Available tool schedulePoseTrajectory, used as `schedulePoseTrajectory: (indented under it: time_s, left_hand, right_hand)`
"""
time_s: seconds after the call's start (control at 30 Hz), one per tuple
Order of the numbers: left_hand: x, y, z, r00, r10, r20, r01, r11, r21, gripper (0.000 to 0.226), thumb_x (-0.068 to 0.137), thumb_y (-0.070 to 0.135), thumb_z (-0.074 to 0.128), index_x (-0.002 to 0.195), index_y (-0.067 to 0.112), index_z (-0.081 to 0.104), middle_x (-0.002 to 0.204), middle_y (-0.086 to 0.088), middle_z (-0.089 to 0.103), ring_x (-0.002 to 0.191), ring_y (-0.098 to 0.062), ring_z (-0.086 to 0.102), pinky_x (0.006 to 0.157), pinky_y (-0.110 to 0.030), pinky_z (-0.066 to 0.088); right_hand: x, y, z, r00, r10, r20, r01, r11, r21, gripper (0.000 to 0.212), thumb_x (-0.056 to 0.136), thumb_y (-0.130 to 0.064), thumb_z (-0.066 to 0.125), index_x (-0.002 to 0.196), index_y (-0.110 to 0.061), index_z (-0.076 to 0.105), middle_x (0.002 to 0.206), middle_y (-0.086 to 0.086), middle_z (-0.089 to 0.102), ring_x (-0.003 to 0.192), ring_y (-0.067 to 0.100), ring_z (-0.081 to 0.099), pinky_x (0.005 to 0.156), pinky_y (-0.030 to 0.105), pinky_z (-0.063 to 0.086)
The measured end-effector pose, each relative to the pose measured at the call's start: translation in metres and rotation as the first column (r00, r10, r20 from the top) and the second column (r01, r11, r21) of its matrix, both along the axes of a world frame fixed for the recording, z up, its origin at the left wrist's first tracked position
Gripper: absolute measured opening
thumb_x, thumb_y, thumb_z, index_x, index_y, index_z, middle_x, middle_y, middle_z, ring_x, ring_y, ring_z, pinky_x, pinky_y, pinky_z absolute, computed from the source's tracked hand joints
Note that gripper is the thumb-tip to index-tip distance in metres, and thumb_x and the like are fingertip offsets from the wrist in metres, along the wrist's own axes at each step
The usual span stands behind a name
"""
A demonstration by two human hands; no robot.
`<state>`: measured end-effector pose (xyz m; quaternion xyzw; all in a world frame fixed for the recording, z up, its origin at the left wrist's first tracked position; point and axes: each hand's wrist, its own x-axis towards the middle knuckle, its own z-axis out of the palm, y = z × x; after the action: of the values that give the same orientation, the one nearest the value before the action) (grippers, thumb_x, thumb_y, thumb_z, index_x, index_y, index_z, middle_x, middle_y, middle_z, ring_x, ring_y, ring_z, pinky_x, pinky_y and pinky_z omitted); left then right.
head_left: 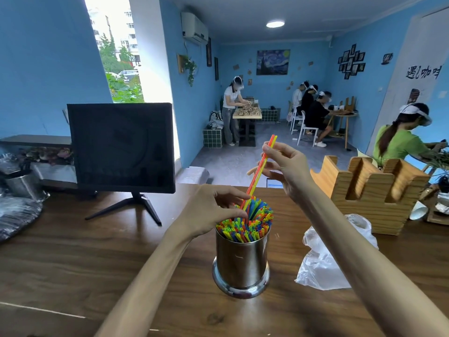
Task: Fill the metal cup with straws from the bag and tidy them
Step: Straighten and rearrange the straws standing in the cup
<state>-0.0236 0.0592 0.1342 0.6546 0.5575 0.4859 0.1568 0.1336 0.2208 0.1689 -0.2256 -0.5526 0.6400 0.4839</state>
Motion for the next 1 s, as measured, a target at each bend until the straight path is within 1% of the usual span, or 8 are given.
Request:
schedulePoseTrajectory:
  time_s: [0.1,0.2,0.33,0.43,0.6,0.8,0.9,1.0]
  left_hand:
    - [0.001,0.001,-0.002,1.0,0.005,-0.003,-0.005,1.0,-0.014,0.042,0.073,0.018,0.092,0.095,0.05,0.077,0.088,0.018,0.076,0.073,0.0,0.065,0.07,-0.015,0.053]
    - [0.002,0.001,-0.001,0.999,-0.01,-0.038,0.007,0.998,-0.057,0.037,0.074,0.019,0.092,0.097,0.044,0.077,0.09,0.021,0.075,0.076,-0.003,0.066,0.07,-0.018,0.055]
    - [0.003,-0.001,0.0,0.999,-0.017,-0.04,0.014,0.998,-0.069,0.033,0.073,0.018,0.092,0.1,0.034,0.08,0.09,0.014,0.076,0.08,-0.007,0.068,0.074,-0.02,0.057]
    - [0.002,-0.004,0.002,0.999,-0.025,-0.034,0.022,0.997,-0.075,0.034,0.073,0.019,0.092,0.098,0.039,0.08,0.091,0.017,0.076,0.082,-0.005,0.069,0.076,-0.017,0.056]
    - [0.002,-0.007,0.002,1.0,-0.013,-0.026,0.012,1.0,-0.025,0.032,0.075,0.023,0.091,0.099,0.041,0.081,0.092,0.017,0.077,0.086,-0.006,0.071,0.076,-0.017,0.055]
    - [-0.002,-0.01,0.008,0.987,0.035,0.157,-0.045,0.997,0.064,0.021,0.076,0.038,0.083,0.097,0.038,0.082,0.091,0.01,0.08,0.082,-0.007,0.075,0.073,-0.022,0.059]
    - [0.0,-0.007,0.016,0.974,0.059,0.216,-0.104,0.974,0.2,0.016,0.083,0.039,0.077,0.095,0.029,0.082,0.087,0.007,0.08,0.074,-0.007,0.072,0.063,-0.019,0.056]
    - [0.004,0.001,0.028,0.939,0.105,0.329,-0.211,0.929,0.306,0.011,0.088,0.041,0.076,0.087,0.032,0.082,0.078,0.003,0.078,0.071,-0.009,0.07,0.055,-0.022,0.054]
  right_hand:
    - [0.002,-0.001,0.003,1.0,-0.017,0.025,0.016,0.998,0.064,0.017,0.091,-0.018,0.077,0.107,-0.012,0.074,0.082,0.001,0.074,0.077,0.026,0.072,0.058,0.028,0.058]
    - [0.003,-0.003,0.005,0.999,-0.027,0.044,0.021,0.992,0.124,0.011,0.093,-0.014,0.074,0.103,-0.016,0.074,0.082,0.002,0.077,0.073,0.023,0.075,0.058,0.029,0.059]
    - [0.005,-0.005,0.005,0.995,-0.042,0.091,0.027,0.986,0.163,0.016,0.095,-0.014,0.071,0.111,-0.013,0.073,0.085,0.002,0.078,0.073,0.022,0.074,0.056,0.027,0.057]
    - [0.006,-0.005,0.005,0.993,-0.054,0.107,0.033,0.983,0.182,0.019,0.096,-0.015,0.07,0.114,-0.011,0.072,0.091,0.005,0.079,0.079,0.027,0.075,0.058,0.026,0.057]
    - [0.003,-0.005,0.003,0.992,-0.091,0.09,0.07,0.975,0.212,0.015,0.094,-0.015,0.072,0.106,-0.006,0.075,0.091,0.01,0.079,0.077,0.031,0.074,0.064,0.031,0.061]
    - [0.005,-0.007,0.002,0.991,-0.121,0.051,0.104,0.961,0.258,0.012,0.09,-0.015,0.077,0.096,-0.004,0.075,0.086,0.013,0.078,0.074,0.03,0.076,0.072,0.04,0.064]
    - [0.003,-0.015,0.004,0.993,-0.092,0.079,0.051,0.908,0.417,0.013,0.09,-0.01,0.076,0.099,-0.001,0.074,0.091,0.016,0.078,0.084,0.032,0.076,0.081,0.045,0.063]
    - [-0.001,-0.026,0.004,0.981,-0.042,0.191,-0.082,0.799,0.596,0.013,0.093,-0.01,0.072,0.104,-0.004,0.075,0.101,0.008,0.078,0.096,0.022,0.075,0.084,0.034,0.06]
